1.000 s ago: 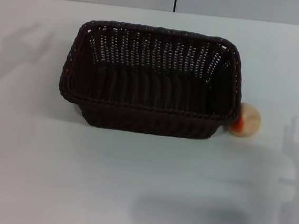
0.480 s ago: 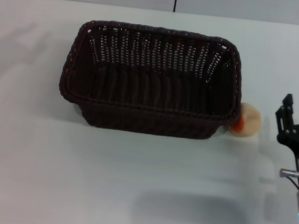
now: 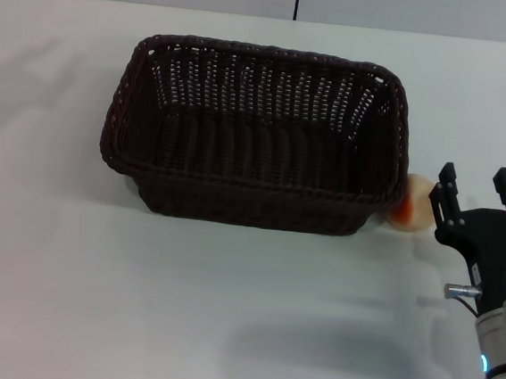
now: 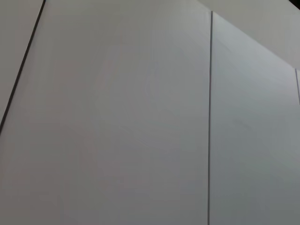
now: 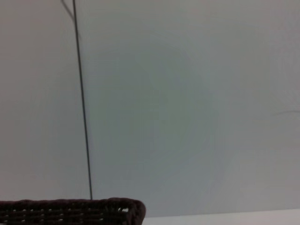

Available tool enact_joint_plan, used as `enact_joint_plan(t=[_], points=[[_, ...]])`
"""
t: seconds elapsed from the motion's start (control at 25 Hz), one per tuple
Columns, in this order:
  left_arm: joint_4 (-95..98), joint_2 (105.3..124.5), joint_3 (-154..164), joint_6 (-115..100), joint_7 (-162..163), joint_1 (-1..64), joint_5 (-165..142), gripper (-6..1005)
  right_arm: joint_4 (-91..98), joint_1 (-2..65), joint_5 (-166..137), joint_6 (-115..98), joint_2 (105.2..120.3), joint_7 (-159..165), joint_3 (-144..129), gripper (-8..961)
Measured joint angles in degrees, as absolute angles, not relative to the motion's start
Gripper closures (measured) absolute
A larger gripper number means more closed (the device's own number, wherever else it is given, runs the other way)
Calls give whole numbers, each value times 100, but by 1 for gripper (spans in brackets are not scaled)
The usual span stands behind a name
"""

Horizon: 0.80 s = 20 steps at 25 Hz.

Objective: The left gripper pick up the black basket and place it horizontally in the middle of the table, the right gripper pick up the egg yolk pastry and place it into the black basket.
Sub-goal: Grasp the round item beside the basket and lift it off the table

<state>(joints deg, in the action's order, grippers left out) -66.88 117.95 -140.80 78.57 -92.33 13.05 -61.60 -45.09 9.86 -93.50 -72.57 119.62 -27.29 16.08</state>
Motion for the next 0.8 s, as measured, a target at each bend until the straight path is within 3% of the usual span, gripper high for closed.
enact_joint_plan(t=[0.8], points=[[-6572,11795,-14222,7922,-9290,1308,-6159,519,-4232,1205,-9350,-6716,11958,-2213,1653,314]])
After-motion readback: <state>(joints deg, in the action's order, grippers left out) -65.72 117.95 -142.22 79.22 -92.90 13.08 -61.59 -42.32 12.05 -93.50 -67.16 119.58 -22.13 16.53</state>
